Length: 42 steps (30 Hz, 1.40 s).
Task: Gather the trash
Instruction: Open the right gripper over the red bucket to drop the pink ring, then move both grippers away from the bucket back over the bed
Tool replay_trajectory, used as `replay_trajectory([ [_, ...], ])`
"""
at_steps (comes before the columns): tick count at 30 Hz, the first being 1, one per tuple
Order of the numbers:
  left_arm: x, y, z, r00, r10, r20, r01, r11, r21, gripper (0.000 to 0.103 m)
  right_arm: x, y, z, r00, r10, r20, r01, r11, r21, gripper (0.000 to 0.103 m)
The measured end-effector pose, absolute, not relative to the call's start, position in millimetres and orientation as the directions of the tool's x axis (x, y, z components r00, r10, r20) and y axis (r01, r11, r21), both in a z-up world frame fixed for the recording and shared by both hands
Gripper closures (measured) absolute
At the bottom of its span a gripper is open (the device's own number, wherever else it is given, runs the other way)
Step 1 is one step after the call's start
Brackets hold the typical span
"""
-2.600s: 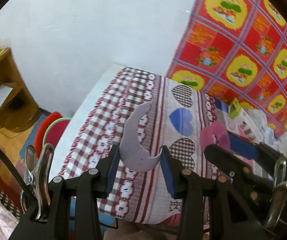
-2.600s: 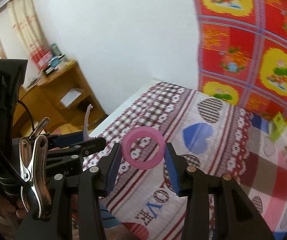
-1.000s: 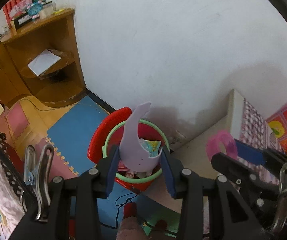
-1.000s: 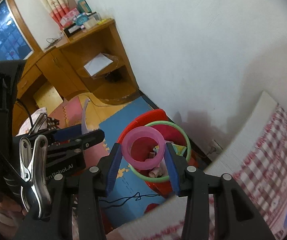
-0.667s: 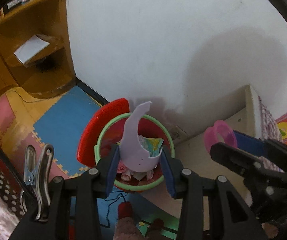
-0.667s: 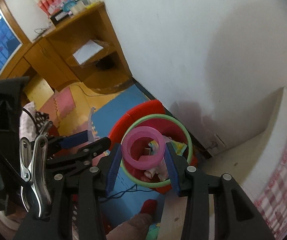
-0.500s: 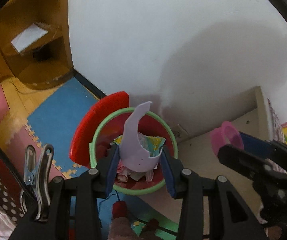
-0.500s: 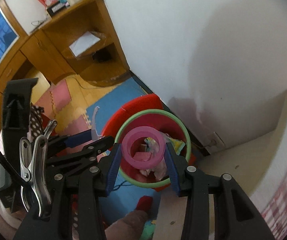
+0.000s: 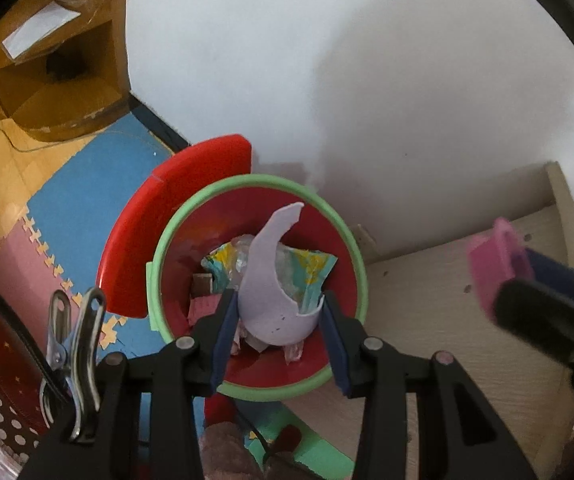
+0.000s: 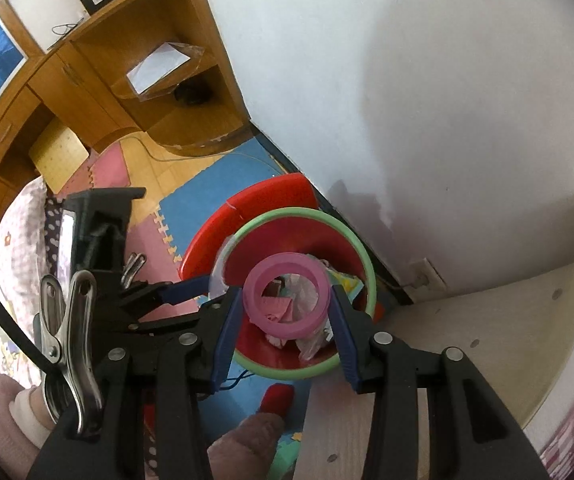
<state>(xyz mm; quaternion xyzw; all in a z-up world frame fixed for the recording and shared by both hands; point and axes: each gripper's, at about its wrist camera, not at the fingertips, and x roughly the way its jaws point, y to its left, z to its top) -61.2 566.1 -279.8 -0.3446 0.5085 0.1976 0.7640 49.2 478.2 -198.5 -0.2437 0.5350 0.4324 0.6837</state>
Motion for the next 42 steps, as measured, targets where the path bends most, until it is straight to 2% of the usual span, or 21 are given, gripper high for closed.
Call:
replay_trajectory([
  [4,-59.2,568.5,-287.0,0.385,-0.060,-0.921,-0.655,0.686,-0.318,0.058,52.3,478.7,-199.3,0.053,0.321,-0.946,-0.841,0.526,0.131,0.059],
  [9,-60.7,567.4,-285.1,0.399,-0.066,-0.915,-0.641,0.693,-0.329,0.046,52.1,479.5,-200.5,0.051,0.312,-0.949,-0.838,0.531,0.130,0.059],
  [25,-86.0,578.5,-276.5,0.376,-0.039,-0.926,-0.687,0.659,-0.306,0.046,51.4,484.2,-205.9,0.044,0.295,-0.955,-0.830,0.542,0.129,0.058],
  [30,-87.6,578.1,-269.5,0.381,-0.034,-0.924,-0.683,0.663,-0.306,0.046,49.4,485.5,-203.6,0.053,0.304,-0.951,-0.832,0.541,0.126,0.046],
  [42,-88.0,569.7,-250.4,0.392,-0.034,-0.919,-0.660,0.686,-0.307,0.046,42.7,471.4,-190.6,0.046,0.341,-0.939,-0.816,0.555,0.162,0.045],
])
